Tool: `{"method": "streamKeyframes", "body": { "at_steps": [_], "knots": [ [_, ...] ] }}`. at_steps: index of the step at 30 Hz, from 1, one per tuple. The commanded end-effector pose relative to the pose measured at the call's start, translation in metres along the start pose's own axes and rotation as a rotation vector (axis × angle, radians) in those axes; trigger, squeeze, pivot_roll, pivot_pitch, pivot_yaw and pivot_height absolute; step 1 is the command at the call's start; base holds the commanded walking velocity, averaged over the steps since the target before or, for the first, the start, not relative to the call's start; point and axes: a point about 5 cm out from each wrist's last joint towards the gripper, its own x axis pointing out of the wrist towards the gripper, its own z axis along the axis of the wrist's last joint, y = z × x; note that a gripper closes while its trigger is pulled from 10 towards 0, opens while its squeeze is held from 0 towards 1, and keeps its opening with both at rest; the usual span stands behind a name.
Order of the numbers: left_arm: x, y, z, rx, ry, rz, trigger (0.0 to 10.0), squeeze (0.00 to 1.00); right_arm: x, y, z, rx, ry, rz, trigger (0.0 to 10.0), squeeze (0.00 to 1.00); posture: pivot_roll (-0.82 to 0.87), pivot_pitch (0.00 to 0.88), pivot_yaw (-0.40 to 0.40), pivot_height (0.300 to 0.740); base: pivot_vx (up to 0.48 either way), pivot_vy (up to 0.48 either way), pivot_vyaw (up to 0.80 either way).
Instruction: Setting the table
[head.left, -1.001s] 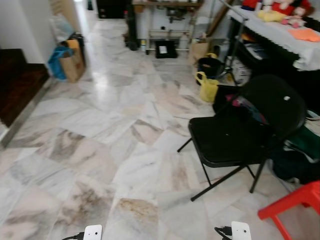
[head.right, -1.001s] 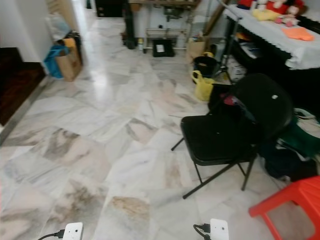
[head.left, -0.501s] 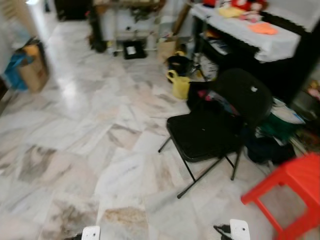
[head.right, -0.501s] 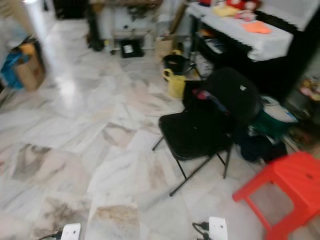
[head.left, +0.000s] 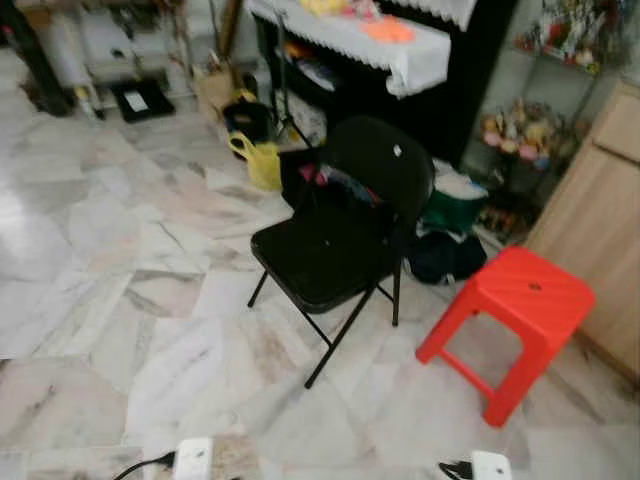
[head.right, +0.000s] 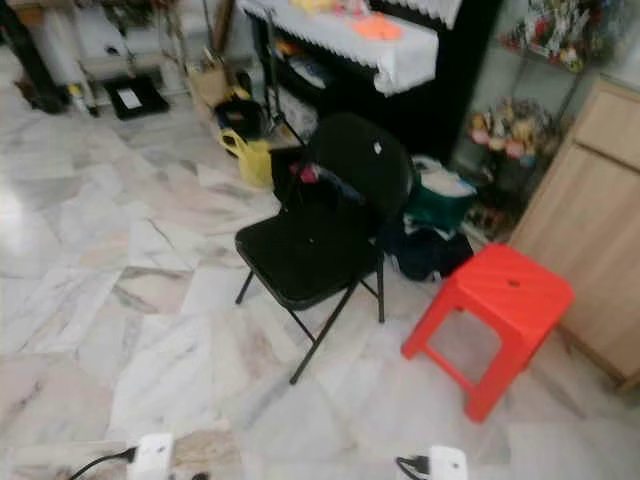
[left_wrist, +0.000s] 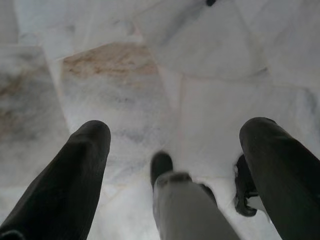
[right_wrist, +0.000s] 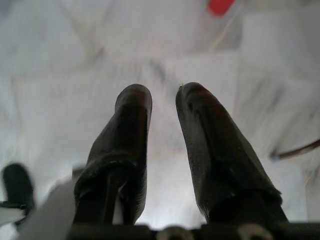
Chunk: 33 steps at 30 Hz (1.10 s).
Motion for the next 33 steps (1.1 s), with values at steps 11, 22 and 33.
{"method": "streamKeyframes", "body": {
  "at_steps": [11, 22, 33],
  "knots": [
    [-0.009, 0.02, -0.035, -0.078, 0.066, 0.01, 10.0, 0.0, 0.001, -0.011, 0.003, 0.045, 0.053, 0.099, 10.0, 0.0, 0.1, 0.058, -0.045, 0.74, 0.0, 0.0, -0.78],
    [-0.007, 0.017, -0.027, -0.066, 0.052, 0.001, 10.0, 0.0, 0.002, 0.007, 0.006, 0.041, 0.045, 0.107, 10.0, 0.0, 0.11, 0.055, -0.044, 0.74, 0.0, 0.0, -0.78],
    [-0.008, 0.02, -0.031, -0.06, 0.065, 0.009, 10.0, 0.0, 0.003, 0.003, 0.007, 0.025, 0.045, 0.11, 10.0, 0.0, 0.13, 0.035, -0.054, 0.74, 0.0, 0.0, -0.78]
  ]
}}
